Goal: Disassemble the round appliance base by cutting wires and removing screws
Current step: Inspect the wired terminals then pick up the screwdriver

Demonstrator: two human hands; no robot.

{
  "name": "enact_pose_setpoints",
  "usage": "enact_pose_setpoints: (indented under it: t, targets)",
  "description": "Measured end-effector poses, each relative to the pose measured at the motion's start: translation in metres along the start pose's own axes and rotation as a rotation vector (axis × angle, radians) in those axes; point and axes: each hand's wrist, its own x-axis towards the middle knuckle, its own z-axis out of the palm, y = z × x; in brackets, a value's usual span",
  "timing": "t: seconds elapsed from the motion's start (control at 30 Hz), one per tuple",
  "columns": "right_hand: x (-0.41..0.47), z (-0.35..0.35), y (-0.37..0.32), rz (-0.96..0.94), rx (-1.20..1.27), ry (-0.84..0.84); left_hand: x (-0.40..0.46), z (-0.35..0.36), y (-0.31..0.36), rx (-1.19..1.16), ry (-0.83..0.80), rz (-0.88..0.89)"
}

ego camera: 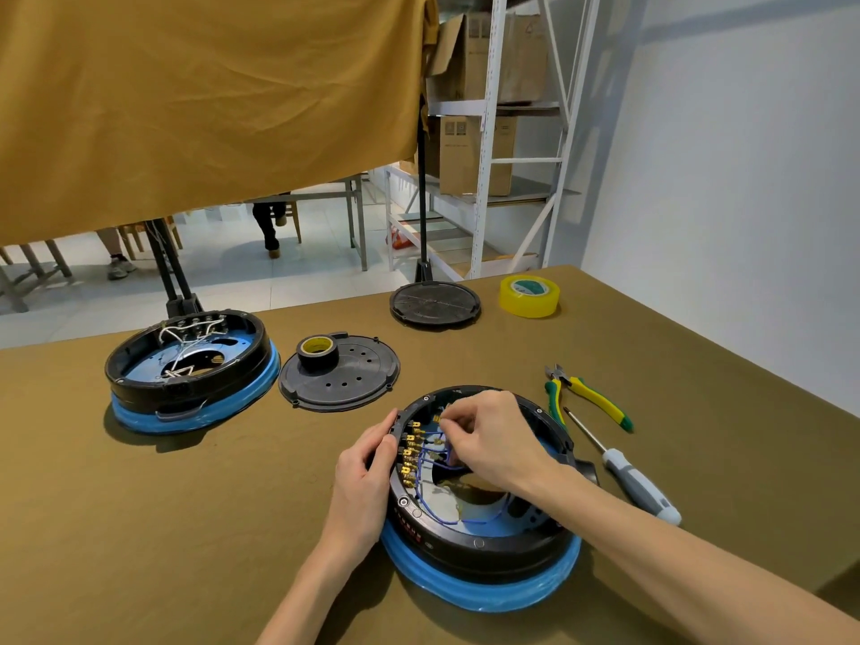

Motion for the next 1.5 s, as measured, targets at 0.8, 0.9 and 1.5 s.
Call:
enact_pose_setpoints:
  t: [0.8,0.9,1.5]
  targets:
    - [-0.023,-0.126,0.073,0.418,0.822,0.301,0.000,0.031,0.020,-0.161,0.243,-0.136]
    - [-0.029,-0.142,0.082,0.520,1.214,0.270,0.000,0.032,0.020,-0.176,0.257,-0.136]
    - [-0.033,-0.144,0.138,0.432,-0.146,0.216,0.004,0.031,0.012,-0.202,0.229,-0.094]
